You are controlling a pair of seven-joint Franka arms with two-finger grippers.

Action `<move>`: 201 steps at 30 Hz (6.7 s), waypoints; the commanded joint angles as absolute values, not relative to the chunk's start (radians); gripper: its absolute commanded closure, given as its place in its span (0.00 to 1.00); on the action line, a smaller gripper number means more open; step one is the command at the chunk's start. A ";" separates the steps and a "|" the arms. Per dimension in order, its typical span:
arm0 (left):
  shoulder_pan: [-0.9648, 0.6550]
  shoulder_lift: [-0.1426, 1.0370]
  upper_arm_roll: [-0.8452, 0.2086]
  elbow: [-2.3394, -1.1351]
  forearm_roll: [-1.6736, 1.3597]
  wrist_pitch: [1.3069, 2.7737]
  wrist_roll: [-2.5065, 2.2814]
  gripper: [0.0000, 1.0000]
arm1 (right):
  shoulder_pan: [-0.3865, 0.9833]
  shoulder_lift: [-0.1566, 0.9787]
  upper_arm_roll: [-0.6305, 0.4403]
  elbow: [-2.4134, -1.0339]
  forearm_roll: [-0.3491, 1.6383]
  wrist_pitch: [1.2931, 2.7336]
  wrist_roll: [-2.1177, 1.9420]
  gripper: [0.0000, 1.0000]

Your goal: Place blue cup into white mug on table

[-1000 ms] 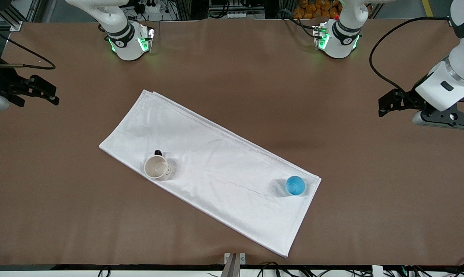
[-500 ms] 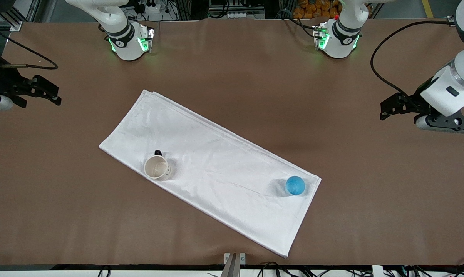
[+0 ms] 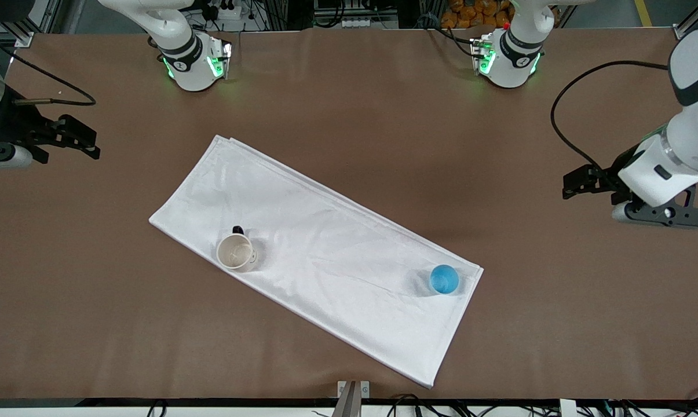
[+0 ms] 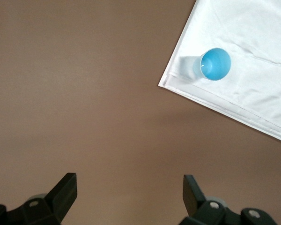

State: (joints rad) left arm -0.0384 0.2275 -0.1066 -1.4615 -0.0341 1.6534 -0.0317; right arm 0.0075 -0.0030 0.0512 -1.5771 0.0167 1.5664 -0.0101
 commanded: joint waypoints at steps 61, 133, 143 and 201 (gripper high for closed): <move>-0.259 0.724 -0.104 -1.431 -0.014 2.244 -0.594 0.00 | 0.163 0.428 0.227 -1.994 -0.294 2.413 0.615 0.30; -0.153 0.285 -0.110 -1.977 0.037 2.230 -0.282 1.00 | 0.925 0.787 0.190 -1.382 -0.285 2.161 1.190 1.00; -0.163 0.221 -0.153 -2.065 0.037 2.235 -0.336 1.00 | 0.936 0.819 0.193 -1.358 -0.331 2.158 1.249 0.41; -0.195 0.201 -0.541 -2.037 0.032 2.109 -0.919 1.00 | 0.173 0.006 0.166 -1.516 0.011 1.433 0.279 0.00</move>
